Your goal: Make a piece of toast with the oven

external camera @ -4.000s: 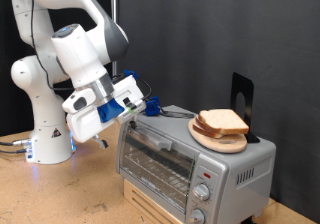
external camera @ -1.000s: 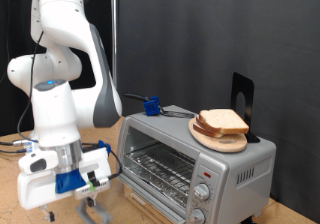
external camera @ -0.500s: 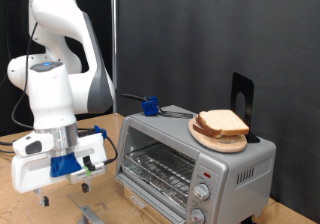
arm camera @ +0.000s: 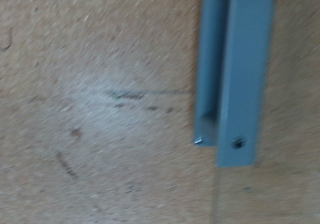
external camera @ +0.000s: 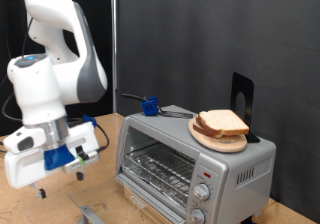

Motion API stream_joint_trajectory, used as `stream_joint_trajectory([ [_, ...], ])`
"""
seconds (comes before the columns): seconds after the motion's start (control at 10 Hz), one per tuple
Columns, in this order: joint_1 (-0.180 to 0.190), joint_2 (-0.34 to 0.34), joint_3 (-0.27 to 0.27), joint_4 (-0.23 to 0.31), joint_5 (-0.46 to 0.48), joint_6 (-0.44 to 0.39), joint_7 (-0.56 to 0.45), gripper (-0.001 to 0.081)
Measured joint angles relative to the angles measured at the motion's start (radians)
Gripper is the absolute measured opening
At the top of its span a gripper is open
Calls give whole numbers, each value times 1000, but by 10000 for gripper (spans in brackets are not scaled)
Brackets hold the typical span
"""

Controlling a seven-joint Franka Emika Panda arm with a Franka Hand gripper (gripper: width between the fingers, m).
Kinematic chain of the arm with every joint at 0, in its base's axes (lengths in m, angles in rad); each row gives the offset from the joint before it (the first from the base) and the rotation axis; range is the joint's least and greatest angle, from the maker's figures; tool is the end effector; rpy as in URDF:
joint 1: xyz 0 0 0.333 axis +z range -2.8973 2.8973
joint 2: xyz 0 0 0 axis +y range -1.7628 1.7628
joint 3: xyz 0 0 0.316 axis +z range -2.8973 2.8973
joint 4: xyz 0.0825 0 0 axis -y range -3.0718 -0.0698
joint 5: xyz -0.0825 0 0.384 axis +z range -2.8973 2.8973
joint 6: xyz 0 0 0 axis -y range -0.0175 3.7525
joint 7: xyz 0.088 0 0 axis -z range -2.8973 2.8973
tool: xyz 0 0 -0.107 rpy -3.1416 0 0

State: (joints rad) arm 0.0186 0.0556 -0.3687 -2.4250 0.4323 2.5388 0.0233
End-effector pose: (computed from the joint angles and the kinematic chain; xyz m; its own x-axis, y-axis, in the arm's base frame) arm 0.4623 -0.1747 0.2910 0.7489 -0.6625 0.0165 -0.6401 -0.7296 -0.2406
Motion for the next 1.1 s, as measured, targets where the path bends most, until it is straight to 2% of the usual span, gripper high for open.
stream_joint_trajectory([
  [0.2,-32,-62,-28,38,145,-186,-115,804],
  [0.4,-45,-114,-50,75,213,-300,-126,804],
  [0.6,-50,-169,-53,99,192,-348,-72,804],
  [0.7,-50,-197,-51,90,171,-352,-43,804],
  [0.8,-50,-194,-51,90,180,-352,-47,804],
  [1.0,-38,-208,-48,91,305,-418,-70,804],
  [1.1,-31,-233,-38,91,320,-455,-68,804],
])
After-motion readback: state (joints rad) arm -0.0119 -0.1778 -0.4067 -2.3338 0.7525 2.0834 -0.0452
